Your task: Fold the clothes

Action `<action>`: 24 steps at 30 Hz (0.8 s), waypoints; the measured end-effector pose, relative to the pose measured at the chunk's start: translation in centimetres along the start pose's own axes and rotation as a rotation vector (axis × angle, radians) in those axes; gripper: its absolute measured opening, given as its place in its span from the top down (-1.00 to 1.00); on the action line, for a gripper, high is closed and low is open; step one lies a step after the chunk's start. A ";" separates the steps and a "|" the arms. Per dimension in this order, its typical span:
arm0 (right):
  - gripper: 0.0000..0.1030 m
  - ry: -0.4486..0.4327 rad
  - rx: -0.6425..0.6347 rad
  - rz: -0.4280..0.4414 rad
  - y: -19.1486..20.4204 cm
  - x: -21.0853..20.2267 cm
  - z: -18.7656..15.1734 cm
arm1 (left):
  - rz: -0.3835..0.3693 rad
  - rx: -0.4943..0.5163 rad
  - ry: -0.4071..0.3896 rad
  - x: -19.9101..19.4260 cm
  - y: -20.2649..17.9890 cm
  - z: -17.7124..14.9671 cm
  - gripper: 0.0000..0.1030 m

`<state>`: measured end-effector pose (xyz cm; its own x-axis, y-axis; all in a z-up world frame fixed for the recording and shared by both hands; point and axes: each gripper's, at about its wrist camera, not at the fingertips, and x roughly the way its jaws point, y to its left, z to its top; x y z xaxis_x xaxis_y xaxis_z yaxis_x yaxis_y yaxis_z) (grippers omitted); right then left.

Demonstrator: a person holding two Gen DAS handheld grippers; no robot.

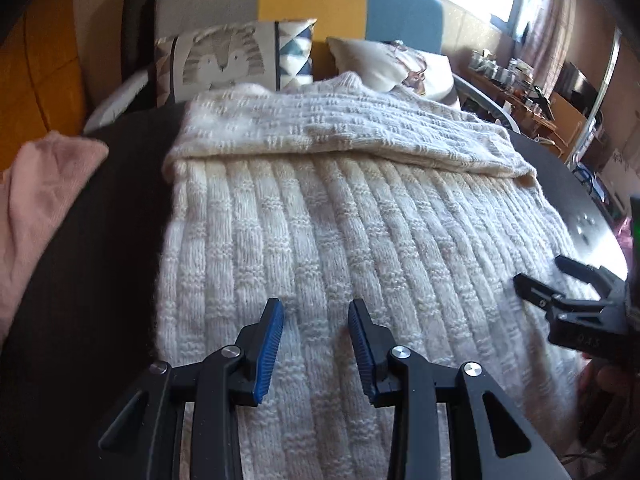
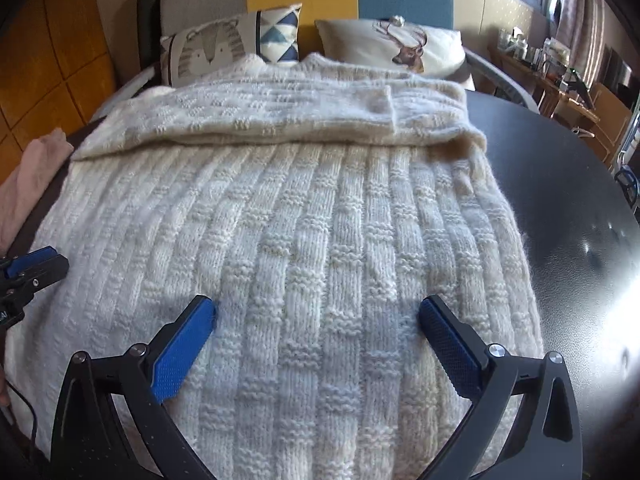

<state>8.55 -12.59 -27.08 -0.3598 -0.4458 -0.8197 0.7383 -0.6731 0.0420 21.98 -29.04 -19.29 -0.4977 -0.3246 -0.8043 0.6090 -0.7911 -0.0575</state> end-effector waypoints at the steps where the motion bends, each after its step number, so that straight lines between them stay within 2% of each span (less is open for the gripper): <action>1: -1.00 -0.001 0.001 -0.004 0.0 -0.1 0.0 | 0.011 0.020 -0.016 0.0 -0.3 -0.2 0.33; 4: -1.00 -0.011 0.003 -0.005 0.0 -0.2 -0.1 | 0.026 0.049 -0.060 0.0 -0.6 -0.9 0.32; 11: -1.00 -0.023 0.007 -0.012 0.1 -0.3 -0.2 | -0.056 -0.005 -0.079 -0.1 0.9 -1.2 0.32; 16: -1.00 -0.020 0.010 -0.019 0.2 -0.1 -0.1 | -0.053 0.030 -0.084 -0.1 0.9 -1.4 0.32; 22: -1.00 -0.024 0.015 -0.025 0.5 -0.3 -0.2 | -0.065 0.014 -0.093 -0.4 2.1 -1.9 0.32; 24: -1.00 -0.026 0.013 -0.025 0.4 -0.2 -0.1 | -0.044 0.012 -0.084 -0.6 2.0 -1.7 0.32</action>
<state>9.00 -12.68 -26.96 -0.3924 -0.4439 -0.8056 0.7216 -0.6917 0.0296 24.53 -29.53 -19.96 -0.5739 -0.3313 -0.7489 0.5780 -0.8117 -0.0839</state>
